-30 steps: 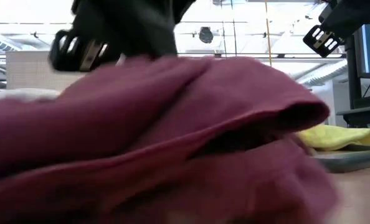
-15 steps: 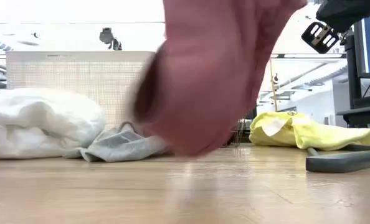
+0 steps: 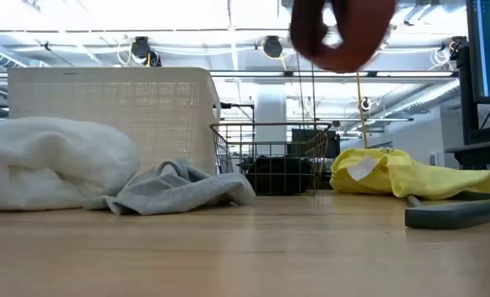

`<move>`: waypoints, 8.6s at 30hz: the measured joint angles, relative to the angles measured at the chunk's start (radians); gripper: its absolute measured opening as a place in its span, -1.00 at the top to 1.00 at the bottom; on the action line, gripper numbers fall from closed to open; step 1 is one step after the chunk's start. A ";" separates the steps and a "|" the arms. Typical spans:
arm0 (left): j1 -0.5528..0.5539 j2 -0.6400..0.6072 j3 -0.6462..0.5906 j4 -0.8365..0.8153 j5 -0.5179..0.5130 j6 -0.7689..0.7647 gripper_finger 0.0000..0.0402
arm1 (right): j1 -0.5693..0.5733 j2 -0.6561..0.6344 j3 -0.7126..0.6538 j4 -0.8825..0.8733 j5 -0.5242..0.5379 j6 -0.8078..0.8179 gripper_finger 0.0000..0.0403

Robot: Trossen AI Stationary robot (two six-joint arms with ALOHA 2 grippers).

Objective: Pick & Place Cloths
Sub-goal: Put the dark pink underwear into the wire basket, then put the gray underwear into the wire basket

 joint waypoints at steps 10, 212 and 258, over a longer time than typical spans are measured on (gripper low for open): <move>0.120 0.002 0.000 -0.007 -0.015 0.042 1.00 | 0.000 0.000 0.000 0.160 0.076 -0.293 1.00; 0.114 -0.315 -0.213 -0.577 -0.249 0.039 0.96 | -0.774 1.166 0.644 -0.452 0.227 -0.405 0.75; 0.108 -0.125 -0.213 -0.568 0.049 0.164 0.20 | -0.478 0.428 0.643 -0.485 0.304 -0.370 -0.24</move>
